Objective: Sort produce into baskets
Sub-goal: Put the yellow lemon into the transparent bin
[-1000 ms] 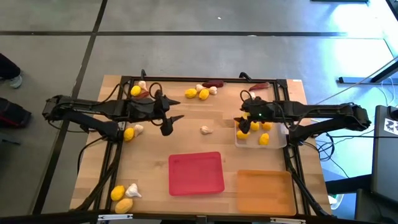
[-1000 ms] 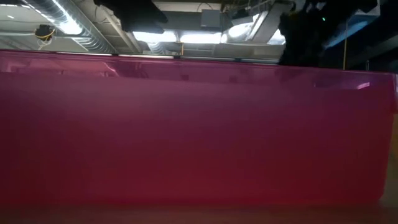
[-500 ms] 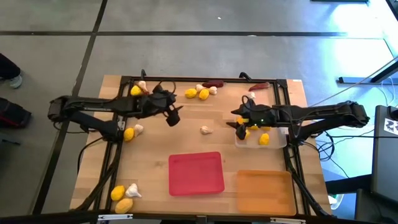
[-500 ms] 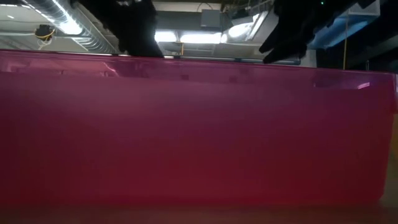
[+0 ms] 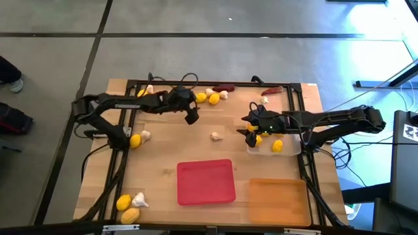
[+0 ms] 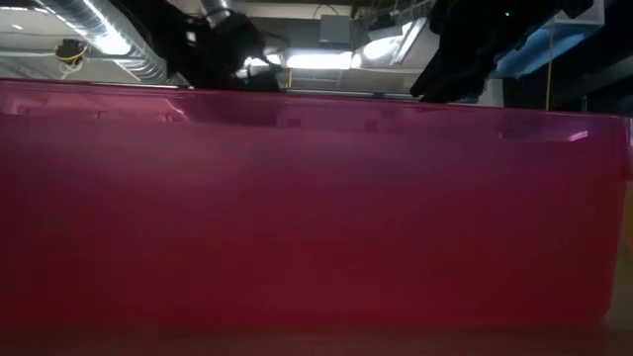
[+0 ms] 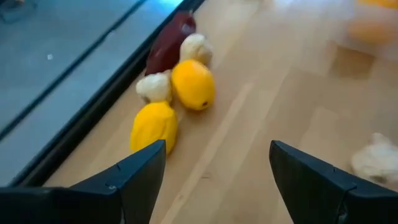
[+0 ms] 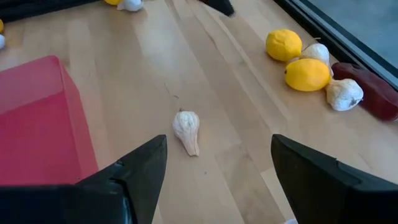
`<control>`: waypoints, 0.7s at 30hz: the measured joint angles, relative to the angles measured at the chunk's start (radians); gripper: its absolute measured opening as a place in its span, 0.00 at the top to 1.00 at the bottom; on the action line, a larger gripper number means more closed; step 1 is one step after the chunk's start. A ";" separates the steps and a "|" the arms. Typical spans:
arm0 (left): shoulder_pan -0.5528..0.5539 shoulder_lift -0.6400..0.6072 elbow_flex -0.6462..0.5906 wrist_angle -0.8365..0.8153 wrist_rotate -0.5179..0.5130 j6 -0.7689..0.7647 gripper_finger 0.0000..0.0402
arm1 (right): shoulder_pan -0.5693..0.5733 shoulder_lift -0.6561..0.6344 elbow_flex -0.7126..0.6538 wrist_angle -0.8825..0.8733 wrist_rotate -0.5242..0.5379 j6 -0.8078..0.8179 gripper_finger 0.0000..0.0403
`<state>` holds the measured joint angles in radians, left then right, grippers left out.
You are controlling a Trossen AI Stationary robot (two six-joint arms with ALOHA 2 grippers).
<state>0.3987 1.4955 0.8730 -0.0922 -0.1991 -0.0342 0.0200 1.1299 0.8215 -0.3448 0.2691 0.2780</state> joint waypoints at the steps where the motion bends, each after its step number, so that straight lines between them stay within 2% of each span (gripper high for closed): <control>1: 0.019 0.016 0.011 0.002 0.014 0.004 0.29 | 0.000 0.001 0.000 0.000 0.000 -0.001 0.30; 13: 0.128 0.186 0.148 0.015 0.071 0.113 0.29 | 0.000 0.002 0.000 -0.003 -0.001 -0.022 0.30; 21: 0.163 0.244 0.162 0.082 0.199 0.148 0.29 | 0.000 0.002 0.000 -0.003 -0.008 -0.021 0.30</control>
<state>0.5612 1.7396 1.0355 -0.0101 0.0000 0.1139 0.0196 1.1320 0.8211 -0.3475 0.2611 0.2573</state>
